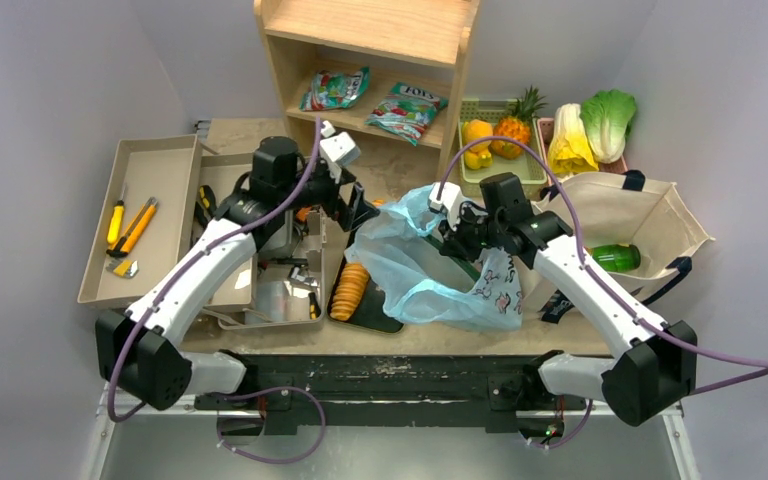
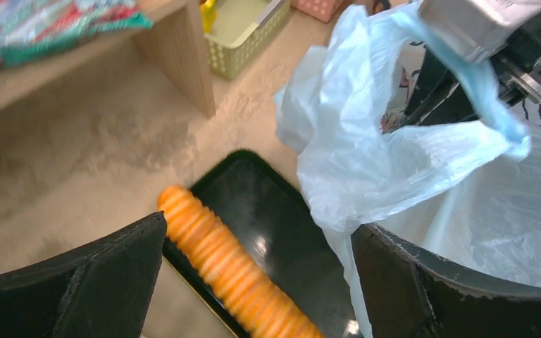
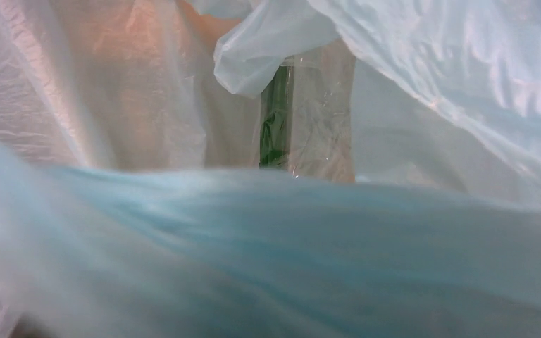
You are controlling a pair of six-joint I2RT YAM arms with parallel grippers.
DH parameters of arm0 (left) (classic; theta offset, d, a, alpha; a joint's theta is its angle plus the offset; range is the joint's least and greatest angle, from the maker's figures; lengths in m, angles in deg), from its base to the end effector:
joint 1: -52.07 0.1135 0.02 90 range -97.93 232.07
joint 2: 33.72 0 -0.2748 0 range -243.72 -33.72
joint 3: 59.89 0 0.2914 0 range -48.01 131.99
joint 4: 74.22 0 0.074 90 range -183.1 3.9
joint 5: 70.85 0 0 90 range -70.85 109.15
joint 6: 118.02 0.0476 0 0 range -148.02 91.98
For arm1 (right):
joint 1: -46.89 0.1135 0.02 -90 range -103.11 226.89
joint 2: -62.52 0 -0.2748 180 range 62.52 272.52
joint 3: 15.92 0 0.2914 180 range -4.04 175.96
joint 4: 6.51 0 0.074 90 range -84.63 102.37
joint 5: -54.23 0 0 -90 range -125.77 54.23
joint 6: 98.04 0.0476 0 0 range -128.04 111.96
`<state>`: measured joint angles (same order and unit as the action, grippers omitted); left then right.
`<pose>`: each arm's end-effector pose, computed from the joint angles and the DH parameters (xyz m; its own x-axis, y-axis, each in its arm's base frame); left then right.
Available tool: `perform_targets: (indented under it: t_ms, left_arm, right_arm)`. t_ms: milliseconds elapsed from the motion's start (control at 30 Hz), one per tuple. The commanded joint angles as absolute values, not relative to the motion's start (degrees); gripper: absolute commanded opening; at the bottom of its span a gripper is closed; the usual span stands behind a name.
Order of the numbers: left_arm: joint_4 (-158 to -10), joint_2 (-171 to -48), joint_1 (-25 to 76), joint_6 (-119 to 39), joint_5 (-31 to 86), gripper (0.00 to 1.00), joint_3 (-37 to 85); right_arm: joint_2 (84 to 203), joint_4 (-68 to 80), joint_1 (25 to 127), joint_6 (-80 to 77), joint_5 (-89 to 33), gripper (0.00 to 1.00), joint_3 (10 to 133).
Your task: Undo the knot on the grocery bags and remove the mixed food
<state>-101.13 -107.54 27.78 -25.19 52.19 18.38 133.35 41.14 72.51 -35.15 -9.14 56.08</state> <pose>0.2985 -0.1632 0.3565 -0.3081 0.1845 -0.9333 0.8203 0.5484 -0.1624 0.2625 0.1495 0.2945 -0.2790 -0.5856 -0.7611 -0.8897 0.4558 -0.0245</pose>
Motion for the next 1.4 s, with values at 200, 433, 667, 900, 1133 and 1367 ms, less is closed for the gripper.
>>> perform_targets:
  t_ms: [200,433,667,900,1133,1367]
  left_arm:
    - [-98.47,-118.28,21.08,-13.77,66.31,1.0,27.48]
    - [-99.58,-123.05,18.89,-18.14,64.37,0.67,31.11]
    - [-93.98,-123.31,27.08,-35.63,59.27,0.04,29.61]
    - [-97.4,-122.75,26.95,-32.32,58.74,0.02,28.31]
    - [-98.56,-120.35,22.18,-30.98,56.64,0.0,27.95]
    - [-100.01,-120.46,21.71,-36.01,52.43,0.0,27.46]
  right_arm:
    - [132.51,42.6,73.84,-37.24,-7.34,0.0,59.63]
    - [131.54,43.98,73.97,-39.57,-6.02,0.0,60.05]
    - [127.31,49.15,74.0,-45.99,-6.16,0.0,56.53]
    - [120.67,42.2,73.97,-44.11,-5.1,0.0,54.72]
    - [121.8,27.4,74.01,-31.91,-0.45,0.0,59.72]
    - [125.36,16.25,74.16,-20.14,1.81,0.0,68.7]
